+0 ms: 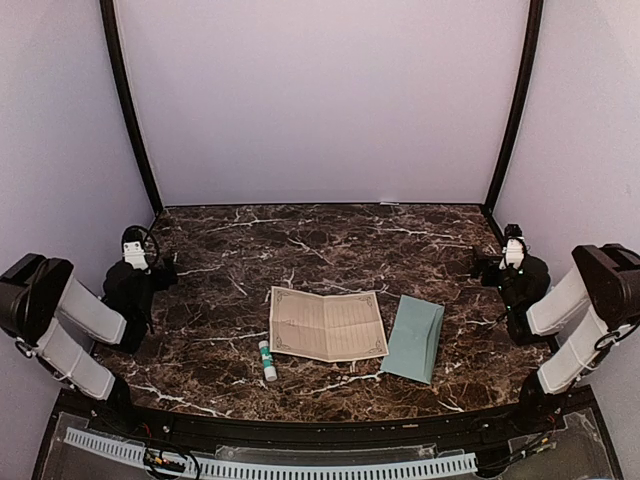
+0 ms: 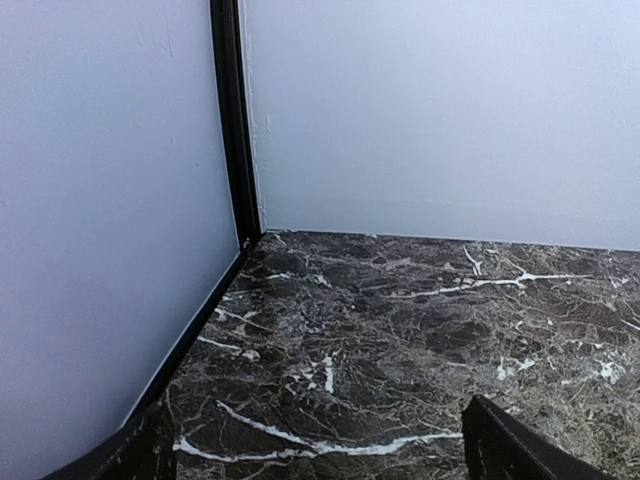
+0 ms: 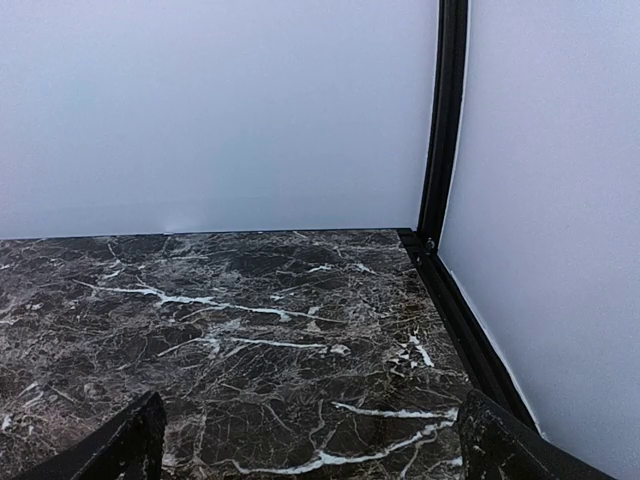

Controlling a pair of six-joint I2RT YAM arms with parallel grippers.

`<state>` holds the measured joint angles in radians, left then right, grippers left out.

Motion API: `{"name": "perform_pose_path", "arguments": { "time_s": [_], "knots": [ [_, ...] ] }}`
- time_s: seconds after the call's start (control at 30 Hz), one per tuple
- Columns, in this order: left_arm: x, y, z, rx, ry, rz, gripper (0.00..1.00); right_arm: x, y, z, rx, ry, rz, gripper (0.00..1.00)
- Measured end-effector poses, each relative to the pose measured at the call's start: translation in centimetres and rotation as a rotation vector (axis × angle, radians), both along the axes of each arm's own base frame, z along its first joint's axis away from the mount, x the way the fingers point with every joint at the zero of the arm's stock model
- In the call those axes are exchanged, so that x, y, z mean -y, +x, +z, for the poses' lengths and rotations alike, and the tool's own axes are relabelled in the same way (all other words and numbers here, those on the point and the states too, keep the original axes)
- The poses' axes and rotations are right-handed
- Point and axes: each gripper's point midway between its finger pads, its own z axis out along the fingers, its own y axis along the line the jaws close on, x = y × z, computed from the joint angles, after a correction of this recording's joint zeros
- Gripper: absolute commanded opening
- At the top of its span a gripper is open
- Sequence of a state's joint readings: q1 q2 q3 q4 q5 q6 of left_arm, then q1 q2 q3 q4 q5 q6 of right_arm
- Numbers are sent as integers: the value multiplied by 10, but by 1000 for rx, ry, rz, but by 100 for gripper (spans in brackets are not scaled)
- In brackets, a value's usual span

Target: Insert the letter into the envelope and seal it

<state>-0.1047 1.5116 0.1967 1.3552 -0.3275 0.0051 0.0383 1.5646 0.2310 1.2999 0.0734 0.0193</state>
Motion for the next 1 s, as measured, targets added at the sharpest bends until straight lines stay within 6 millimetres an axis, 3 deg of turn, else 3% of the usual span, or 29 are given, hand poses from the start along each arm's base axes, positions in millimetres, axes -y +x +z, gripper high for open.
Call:
{"name": "perform_pose_path", "arguments": {
  "time_s": [0.1, 0.3, 0.4, 0.53, 0.7, 0.83, 0.9, 1.0],
  "knots": [
    [-4, 1, 17, -1, -23, 24, 99, 0, 0, 0, 0, 0, 1, 99],
    [-6, 11, 97, 46, -197, 55, 99, 0, 0, 0, 0, 0, 3, 99],
    [-8, 1, 112, 39, -277, 68, 99, 1, 0, 0, -1, 0, -7, 99],
    [-3, -14, 106, -16, -347, 49, 99, 3, -1, 13, -12, -4, -38, 99],
    [11, -26, 94, -74, -435, -22, 94, -1, 17, 96, 49, 67, -33, 99],
    [37, -29, 80, -139, -494, -152, 89, -5, 15, 139, 58, 205, -10, 99],
    [56, -30, 67, -191, -506, -217, 87, -11, 13, 141, 29, 252, 23, 99],
    [98, -37, 42, -303, -516, -350, 84, -20, 10, 117, -86, 318, 59, 99]
  ]
}}
